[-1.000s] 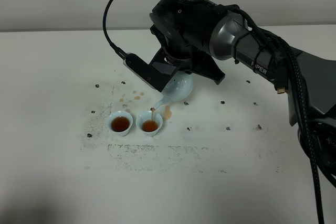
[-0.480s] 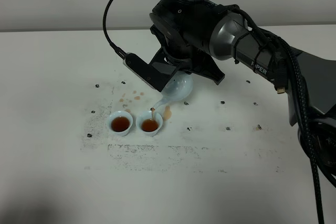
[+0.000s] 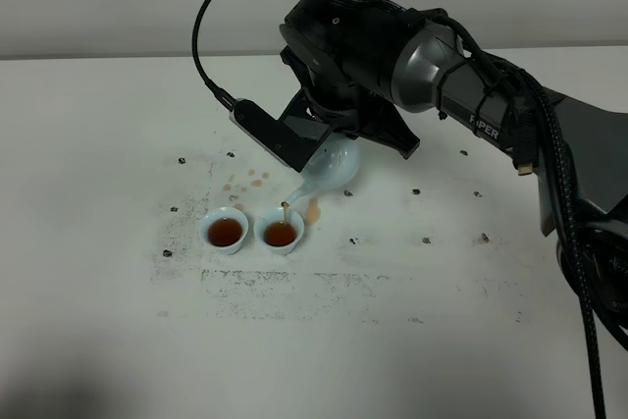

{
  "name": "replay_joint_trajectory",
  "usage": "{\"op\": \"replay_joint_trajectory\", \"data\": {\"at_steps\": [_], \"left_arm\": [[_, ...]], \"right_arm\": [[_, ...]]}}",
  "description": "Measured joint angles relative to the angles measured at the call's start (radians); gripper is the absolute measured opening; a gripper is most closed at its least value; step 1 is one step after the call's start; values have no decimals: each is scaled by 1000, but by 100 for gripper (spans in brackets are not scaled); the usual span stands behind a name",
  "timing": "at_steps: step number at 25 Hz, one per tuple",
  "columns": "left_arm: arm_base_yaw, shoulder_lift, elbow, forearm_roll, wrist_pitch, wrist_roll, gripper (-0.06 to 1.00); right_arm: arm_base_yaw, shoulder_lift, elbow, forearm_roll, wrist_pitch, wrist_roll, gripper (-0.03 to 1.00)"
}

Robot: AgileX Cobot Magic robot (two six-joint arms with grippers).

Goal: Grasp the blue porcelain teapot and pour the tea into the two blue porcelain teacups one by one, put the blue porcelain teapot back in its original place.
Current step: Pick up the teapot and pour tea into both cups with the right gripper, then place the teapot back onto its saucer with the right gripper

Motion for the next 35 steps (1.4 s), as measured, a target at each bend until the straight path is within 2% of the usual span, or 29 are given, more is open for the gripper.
{"op": "replay_joint_trajectory", "data": {"at_steps": [17,23,29,33,35], "left_arm": [[0,0,0,0,0,0,76],[0,0,0,0,0,0,76],[0,0,0,0,0,0,76],[0,0,0,0,0,0,76],[0,0,0,0,0,0,76]], "right_arm": [[0,0,0,29,3,1,5],[-27,1,-11,195,25,-14,5],[-107,2,-114,346,32,-39,5],[-161,2,-135,497,29,-50,5],[-182,2,-135,541,34,-54,5]]}}
